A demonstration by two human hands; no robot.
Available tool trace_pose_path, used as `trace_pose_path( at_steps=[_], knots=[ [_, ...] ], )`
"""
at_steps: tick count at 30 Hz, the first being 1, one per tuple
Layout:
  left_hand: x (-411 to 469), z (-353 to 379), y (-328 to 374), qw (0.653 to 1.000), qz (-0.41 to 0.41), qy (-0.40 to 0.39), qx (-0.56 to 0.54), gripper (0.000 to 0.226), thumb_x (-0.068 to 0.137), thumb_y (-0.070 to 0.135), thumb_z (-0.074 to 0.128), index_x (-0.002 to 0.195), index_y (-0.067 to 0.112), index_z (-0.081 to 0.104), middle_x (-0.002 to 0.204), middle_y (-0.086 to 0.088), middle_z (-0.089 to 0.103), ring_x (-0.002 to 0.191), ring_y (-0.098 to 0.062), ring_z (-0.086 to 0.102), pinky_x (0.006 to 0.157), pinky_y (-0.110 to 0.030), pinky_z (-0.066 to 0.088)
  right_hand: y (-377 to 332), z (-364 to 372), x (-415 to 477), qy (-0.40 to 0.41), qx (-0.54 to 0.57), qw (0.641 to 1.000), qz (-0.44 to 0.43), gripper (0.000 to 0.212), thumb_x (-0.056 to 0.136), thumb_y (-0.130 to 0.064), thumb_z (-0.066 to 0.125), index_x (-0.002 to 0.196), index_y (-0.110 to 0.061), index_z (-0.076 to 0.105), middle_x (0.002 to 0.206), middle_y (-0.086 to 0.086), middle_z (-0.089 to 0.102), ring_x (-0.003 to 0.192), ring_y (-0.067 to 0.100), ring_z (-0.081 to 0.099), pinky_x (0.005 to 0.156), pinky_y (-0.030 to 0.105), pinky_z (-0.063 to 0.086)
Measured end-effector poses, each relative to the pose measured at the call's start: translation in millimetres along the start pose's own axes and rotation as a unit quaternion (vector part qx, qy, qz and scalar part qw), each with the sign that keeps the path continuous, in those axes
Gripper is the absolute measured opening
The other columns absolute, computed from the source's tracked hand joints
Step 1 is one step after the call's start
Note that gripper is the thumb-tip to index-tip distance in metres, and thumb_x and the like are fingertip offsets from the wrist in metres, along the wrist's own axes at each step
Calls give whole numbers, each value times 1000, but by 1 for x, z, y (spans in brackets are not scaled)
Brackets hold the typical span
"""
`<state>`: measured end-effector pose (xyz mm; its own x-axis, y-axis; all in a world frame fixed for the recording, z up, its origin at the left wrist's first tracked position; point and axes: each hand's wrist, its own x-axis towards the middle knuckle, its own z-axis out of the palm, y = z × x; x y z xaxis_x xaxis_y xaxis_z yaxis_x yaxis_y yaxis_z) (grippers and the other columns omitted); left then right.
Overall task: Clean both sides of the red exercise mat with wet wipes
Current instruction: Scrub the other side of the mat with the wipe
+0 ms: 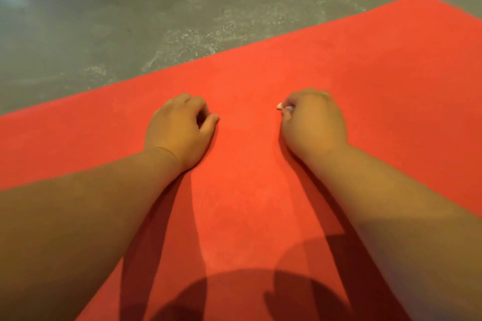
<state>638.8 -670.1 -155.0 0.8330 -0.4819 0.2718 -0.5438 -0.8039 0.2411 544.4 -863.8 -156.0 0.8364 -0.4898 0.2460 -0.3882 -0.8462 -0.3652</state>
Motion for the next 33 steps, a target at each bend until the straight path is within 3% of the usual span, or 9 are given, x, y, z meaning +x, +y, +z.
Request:
trace_pose_path(
  at_steps=[4,6,8,13,20,22,26,28,33],
  knots=[
    [5,6,-8,999,-49,3,-7,32,92,36,54,120,22,63,138,-7,50,129,-28,43,109,-42,31,-48,6,-53,-20,95,986,-134,13,85,-20,58,91,-19,70,89,2,63,90,26,56,78,34,42],
    [8,8,-10,997,-65,-31,-18,41,95,36,47,133,24,54,148,-6,42,137,-24,36,116,-43,22,-50,2,-52,-51,100,976,-189,14,87,-26,58,91,-22,70,89,0,65,89,24,56,79,35,45],
    [11,10,-12,997,-65,-32,-20,41,96,35,43,134,25,53,148,-5,42,138,-22,35,116,-43,23,-34,8,-21,-47,60,980,-184,18,89,-31,57,92,-21,71,93,3,69,90,28,57,79,37,46],
    [11,12,-13,998,-61,-28,-7,41,96,32,40,135,25,52,148,-5,42,138,-23,35,115,-44,24,4,8,42,21,-9,999,29,18,88,-25,55,95,-14,67,99,17,68,96,37,59,74,39,45],
    [12,14,-12,998,-57,-22,-1,41,96,31,40,136,26,51,148,-4,41,137,-23,34,115,-45,22,-62,8,-34,-74,88,972,-205,7,85,-26,61,86,-22,66,87,0,67,85,23,56,75,35,42],
    [12,14,-11,998,-58,-23,4,41,97,31,39,136,25,51,148,-4,41,137,-23,34,116,-45,21,-52,9,-24,-75,77,973,-204,14,86,-34,58,85,-22,65,84,0,68,82,25,55,72,36,44],
    [12,15,-10,998,-54,-25,7,41,96,29,38,134,24,52,147,-5,42,136,-25,35,115,-46,23,0,11,43,25,11,999,35,17,89,-31,56,91,-16,64,96,15,68,92,35,60,71,36,44],
    [13,15,-11,998,-57,-24,6,41,96,29,38,134,24,52,147,-5,42,136,-25,35,115,-45,22,2,12,54,33,17,996,85,13,89,-25,56,92,-15,64,99,17,67,95,36,60,72,35,43],
    [13,15,-10,998,-59,-17,-1,42,95,30,40,135,25,51,144,-4,44,133,-25,38,114,-45,24,-63,18,-16,-46,93,987,-125,9,85,-23,56,85,-20,64,90,3,69,88,27,60,72,35,46]
  ],
)
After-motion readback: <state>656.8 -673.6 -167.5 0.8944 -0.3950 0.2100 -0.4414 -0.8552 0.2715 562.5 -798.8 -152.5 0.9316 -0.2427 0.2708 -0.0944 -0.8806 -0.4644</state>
